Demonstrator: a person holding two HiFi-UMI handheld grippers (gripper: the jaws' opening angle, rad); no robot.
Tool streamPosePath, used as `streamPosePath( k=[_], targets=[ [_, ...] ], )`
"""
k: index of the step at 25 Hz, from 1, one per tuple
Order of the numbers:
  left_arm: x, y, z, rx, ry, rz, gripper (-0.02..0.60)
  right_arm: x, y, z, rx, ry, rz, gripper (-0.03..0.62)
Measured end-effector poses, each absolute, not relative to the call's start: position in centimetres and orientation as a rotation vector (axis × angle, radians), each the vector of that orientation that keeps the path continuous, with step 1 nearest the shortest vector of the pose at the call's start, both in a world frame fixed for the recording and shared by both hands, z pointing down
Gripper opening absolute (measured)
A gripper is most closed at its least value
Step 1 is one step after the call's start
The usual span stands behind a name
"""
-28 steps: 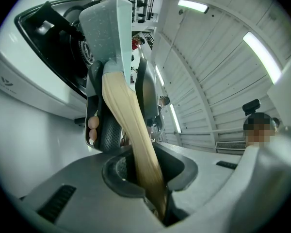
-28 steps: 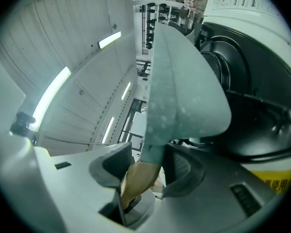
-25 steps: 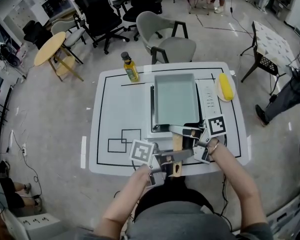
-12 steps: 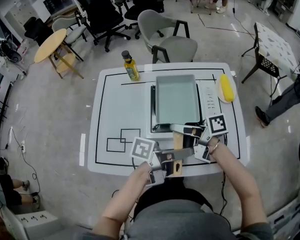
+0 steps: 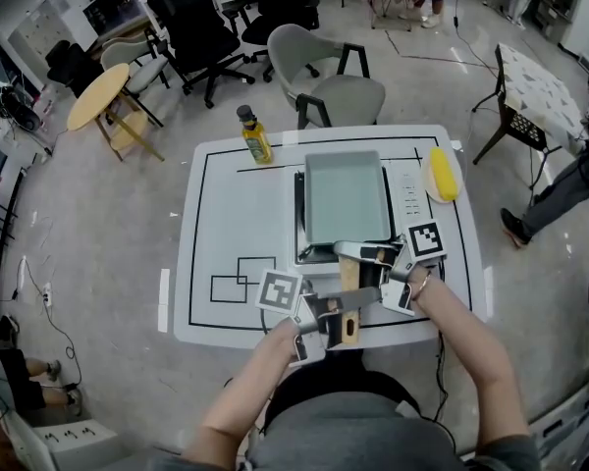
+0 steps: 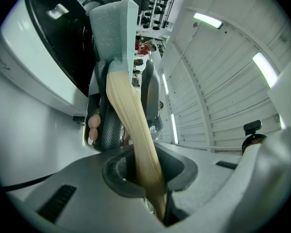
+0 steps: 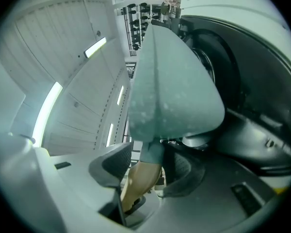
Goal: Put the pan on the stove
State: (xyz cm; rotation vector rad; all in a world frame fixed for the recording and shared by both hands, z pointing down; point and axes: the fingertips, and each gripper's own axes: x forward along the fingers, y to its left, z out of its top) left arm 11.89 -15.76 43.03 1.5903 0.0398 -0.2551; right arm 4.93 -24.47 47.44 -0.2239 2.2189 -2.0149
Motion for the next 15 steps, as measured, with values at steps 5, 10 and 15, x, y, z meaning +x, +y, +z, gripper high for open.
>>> streamPosePath(
  k=[5, 10, 15],
  targets=[
    [12.10, -15.69, 43.27, 1.583, 0.038, -0.250, 0.052, 5.15, -24.39, 47.50, -0.219, 2.207, -2.017, 0.187],
    [12.08, -15.67, 43.11, 1.573, 0.036, -0.254, 0.051, 5.17, -24.45, 47.48, -0.226, 2.214, -2.016, 0.187],
    [12.13, -15.54, 43.17, 1.573, 0.039, -0.259, 0.049, 5.16, -24.23, 47.54, -0.220, 2.213, -2.023, 0.186]
  ],
)
